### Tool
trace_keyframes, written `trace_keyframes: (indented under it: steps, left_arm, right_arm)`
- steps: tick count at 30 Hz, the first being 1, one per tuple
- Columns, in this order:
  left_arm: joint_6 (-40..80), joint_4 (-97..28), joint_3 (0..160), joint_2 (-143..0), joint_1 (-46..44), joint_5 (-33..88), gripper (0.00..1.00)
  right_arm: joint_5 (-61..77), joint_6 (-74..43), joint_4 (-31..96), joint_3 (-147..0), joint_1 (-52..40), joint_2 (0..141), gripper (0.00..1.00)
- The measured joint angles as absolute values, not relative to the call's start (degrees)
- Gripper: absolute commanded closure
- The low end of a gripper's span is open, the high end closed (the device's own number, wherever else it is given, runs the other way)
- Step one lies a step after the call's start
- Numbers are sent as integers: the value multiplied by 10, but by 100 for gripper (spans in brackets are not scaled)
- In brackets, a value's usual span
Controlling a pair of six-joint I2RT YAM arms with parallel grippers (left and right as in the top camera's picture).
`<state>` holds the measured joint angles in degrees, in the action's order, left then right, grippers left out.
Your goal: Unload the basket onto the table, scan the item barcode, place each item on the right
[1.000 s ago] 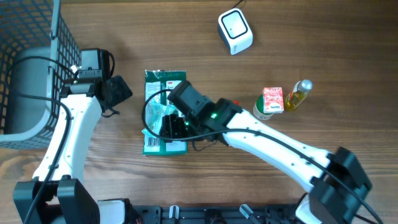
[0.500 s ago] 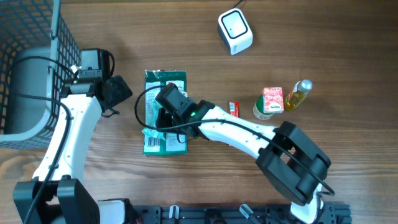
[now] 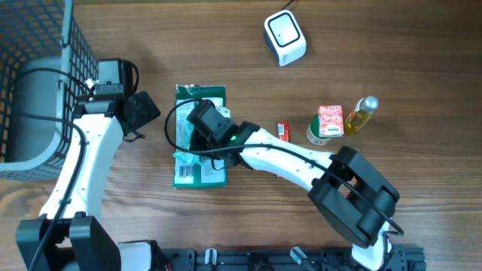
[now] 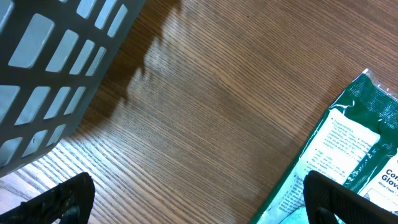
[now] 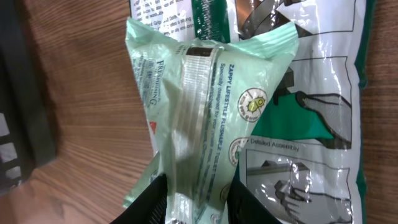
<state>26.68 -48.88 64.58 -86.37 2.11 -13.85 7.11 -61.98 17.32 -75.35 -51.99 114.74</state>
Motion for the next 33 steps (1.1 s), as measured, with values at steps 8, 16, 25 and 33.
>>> trace_keyframes:
  steps: [8, 16, 25, 33]
  left_arm:
    - [267, -489, 646, -864, 21, -138, 0]
    - [267, -489, 646, -864, 21, -138, 0]
    - [267, -489, 646, -864, 21, -138, 0]
    - [267, -489, 646, -864, 21, -138, 0]
  right_arm:
    - [84, -625, 166, -755, -519, 1169, 96]
    - [151, -467, 256, -751, -459, 1056, 96]
    - [135, -371, 363, -751, -448, 1027, 96]
    - [115, -388, 353, -751, -448, 1027, 96]
